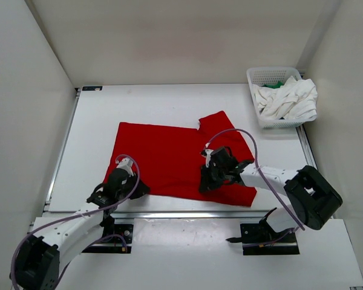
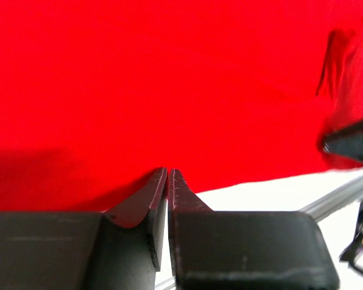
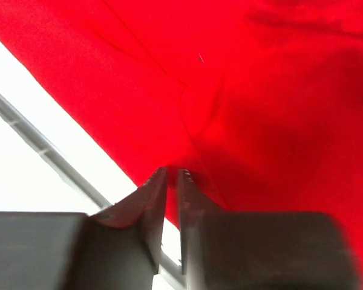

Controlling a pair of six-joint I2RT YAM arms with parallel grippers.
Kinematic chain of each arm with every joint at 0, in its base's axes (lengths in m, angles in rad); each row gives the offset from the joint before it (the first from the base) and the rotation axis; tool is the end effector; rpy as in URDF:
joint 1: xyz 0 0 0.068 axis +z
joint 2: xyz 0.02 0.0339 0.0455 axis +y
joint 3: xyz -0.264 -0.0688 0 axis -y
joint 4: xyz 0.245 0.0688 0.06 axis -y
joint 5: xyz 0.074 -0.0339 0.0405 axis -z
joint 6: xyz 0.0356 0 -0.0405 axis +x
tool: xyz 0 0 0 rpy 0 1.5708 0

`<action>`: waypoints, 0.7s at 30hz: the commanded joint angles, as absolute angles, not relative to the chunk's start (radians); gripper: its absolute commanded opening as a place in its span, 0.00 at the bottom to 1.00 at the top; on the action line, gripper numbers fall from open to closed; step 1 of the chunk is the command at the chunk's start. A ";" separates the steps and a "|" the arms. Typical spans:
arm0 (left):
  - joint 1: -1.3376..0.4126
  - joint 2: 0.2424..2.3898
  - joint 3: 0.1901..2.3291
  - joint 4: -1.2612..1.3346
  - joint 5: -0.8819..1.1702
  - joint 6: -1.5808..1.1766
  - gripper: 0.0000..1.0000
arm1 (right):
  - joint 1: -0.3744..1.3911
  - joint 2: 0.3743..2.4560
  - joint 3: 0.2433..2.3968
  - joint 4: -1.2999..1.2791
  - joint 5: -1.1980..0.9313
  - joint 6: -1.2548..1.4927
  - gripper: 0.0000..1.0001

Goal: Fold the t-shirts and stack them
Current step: Fold the flattened tshirt in 1/3 of the way, then grap the side of the flattened tshirt furthest away from the robot with both arms

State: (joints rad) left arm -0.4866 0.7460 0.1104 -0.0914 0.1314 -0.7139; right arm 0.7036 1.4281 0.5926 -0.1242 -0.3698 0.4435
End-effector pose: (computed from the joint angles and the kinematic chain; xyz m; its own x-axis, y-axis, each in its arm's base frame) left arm 0.1221 -0.0698 0.1229 -0.8042 -0.3089 -0.5077 0.0311 0.8312 -0.5551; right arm 0.1844 0.1734 0.1456 -0.8908 -0.2311 -0.3912 -0.4197 0.7484 0.5136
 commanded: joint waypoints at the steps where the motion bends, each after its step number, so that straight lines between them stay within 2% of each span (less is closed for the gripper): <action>1: -0.427 0.768 0.222 -0.153 0.146 -0.692 0.16 | 0.644 1.376 0.690 -0.192 -0.408 0.420 0.15; 5: -0.332 0.940 0.446 -0.049 0.140 -0.654 0.18 | 0.468 1.325 0.785 -0.135 -0.463 0.420 0.24; 7: -0.284 1.044 0.518 -0.014 0.167 -0.670 0.20 | 0.399 1.353 0.831 -0.120 -0.437 0.417 0.15; 8: -0.253 1.118 0.569 0.058 0.158 -0.672 0.23 | 0.365 1.383 0.866 -0.133 -0.416 0.419 0.07; 9: -0.242 1.152 0.627 0.066 0.138 -0.675 0.23 | 0.344 1.411 0.888 -0.123 -0.417 0.407 0.03; 11: -0.204 1.286 0.708 0.077 0.066 -0.647 0.25 | 0.316 1.446 0.934 -0.115 -0.342 0.411 0.01; 14: -0.121 1.461 0.871 0.046 0.028 -0.624 0.31 | 0.256 1.512 0.947 -0.054 -0.409 0.451 0.00; 16: -0.086 1.563 0.992 0.002 0.002 -0.591 0.34 | 0.250 1.505 0.931 -0.011 -0.454 0.478 0.00; 21: -0.037 1.819 1.323 -0.207 -0.090 -0.460 0.42 | 0.293 1.448 0.853 0.045 -0.411 0.463 0.03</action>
